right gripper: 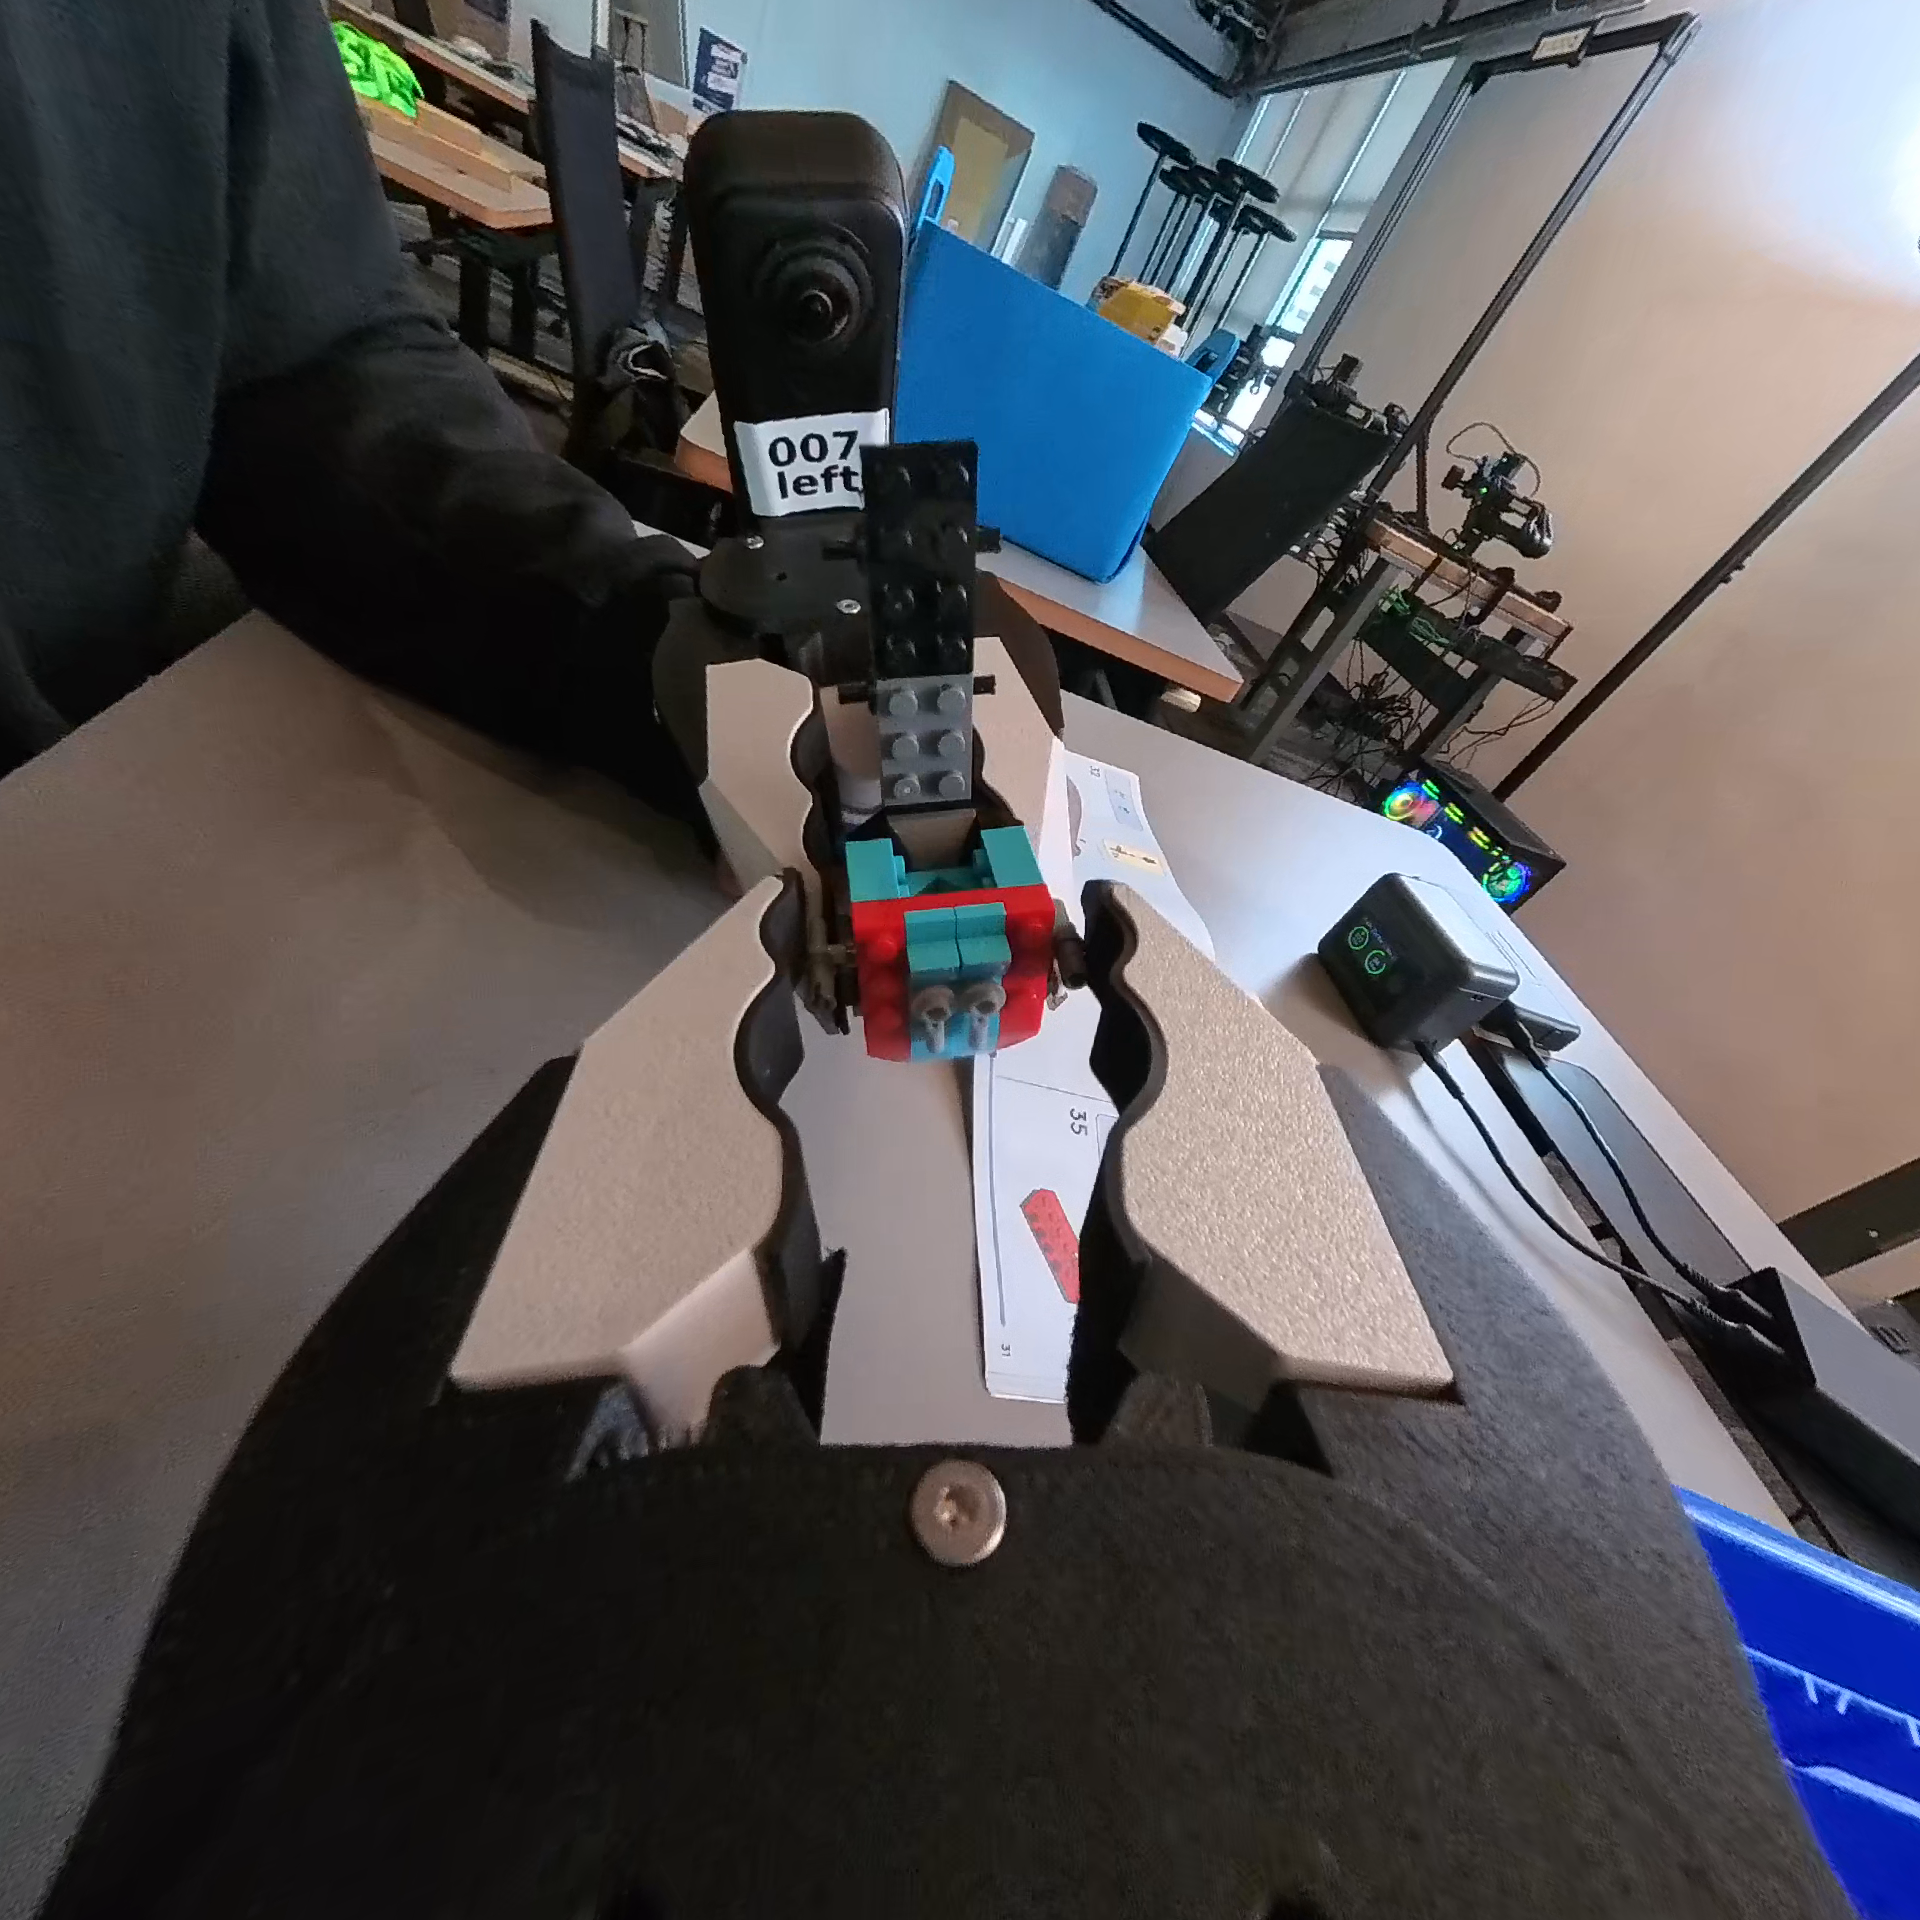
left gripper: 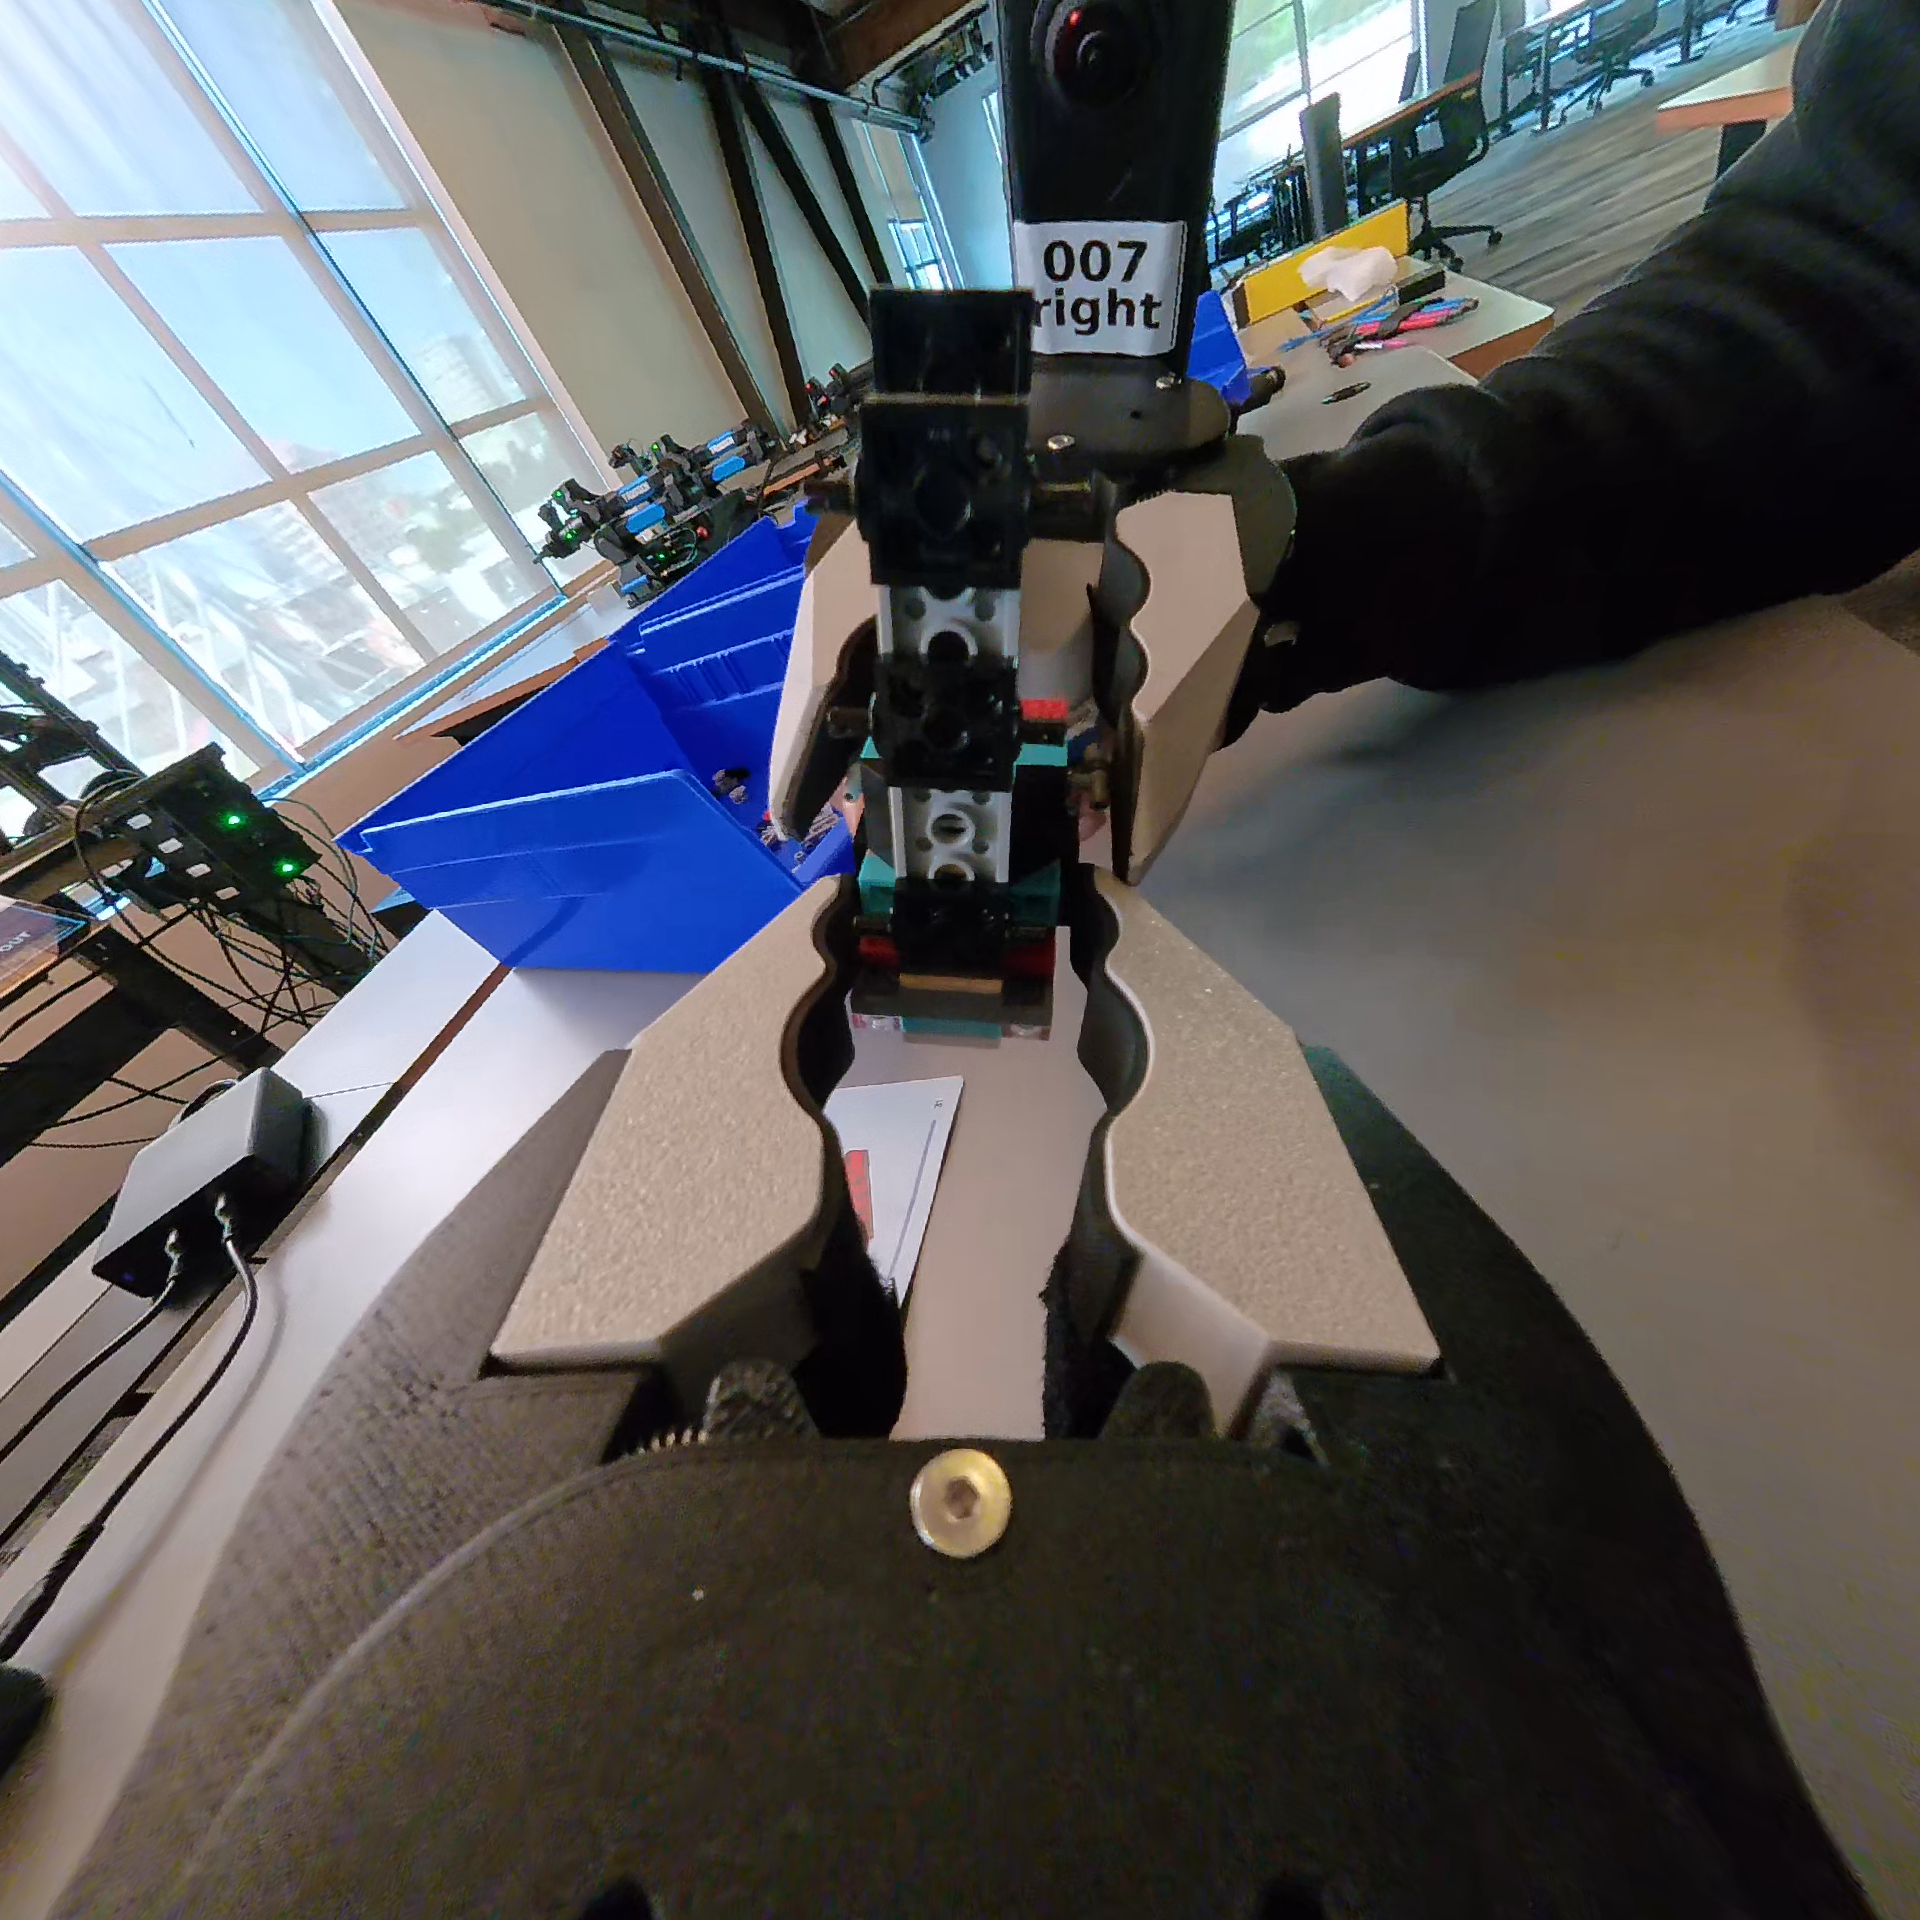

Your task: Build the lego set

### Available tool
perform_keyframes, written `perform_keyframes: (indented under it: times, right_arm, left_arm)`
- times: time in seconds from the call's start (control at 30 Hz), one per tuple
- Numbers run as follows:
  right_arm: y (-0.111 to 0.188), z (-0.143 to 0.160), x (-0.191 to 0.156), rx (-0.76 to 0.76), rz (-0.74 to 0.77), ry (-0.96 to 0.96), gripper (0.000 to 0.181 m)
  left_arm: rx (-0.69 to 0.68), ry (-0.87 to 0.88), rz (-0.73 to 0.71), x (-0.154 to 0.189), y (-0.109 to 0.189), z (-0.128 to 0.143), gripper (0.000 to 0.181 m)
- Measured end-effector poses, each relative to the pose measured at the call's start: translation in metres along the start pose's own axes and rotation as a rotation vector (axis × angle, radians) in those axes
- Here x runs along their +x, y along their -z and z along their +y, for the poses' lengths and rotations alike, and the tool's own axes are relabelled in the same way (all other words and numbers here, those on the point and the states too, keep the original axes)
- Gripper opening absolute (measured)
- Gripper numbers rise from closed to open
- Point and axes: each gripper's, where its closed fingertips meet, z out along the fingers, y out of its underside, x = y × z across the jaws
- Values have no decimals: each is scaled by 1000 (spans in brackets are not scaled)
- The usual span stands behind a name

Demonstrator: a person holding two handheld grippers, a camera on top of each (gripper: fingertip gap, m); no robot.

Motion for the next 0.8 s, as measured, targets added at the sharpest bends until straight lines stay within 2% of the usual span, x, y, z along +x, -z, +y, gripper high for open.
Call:
perform_keyframes:
  times: [0.5, 0.8]
  right_arm:
    - [-1, -1, 3, 0, 5, -52, 54]
    - [0, -3, 12, 17, 98, 8, 57]
  left_arm:
    - [-5, 5, -18, -3, 1, 0, 40]
    - [13, 52, -39, -9, 1, 0, 40]
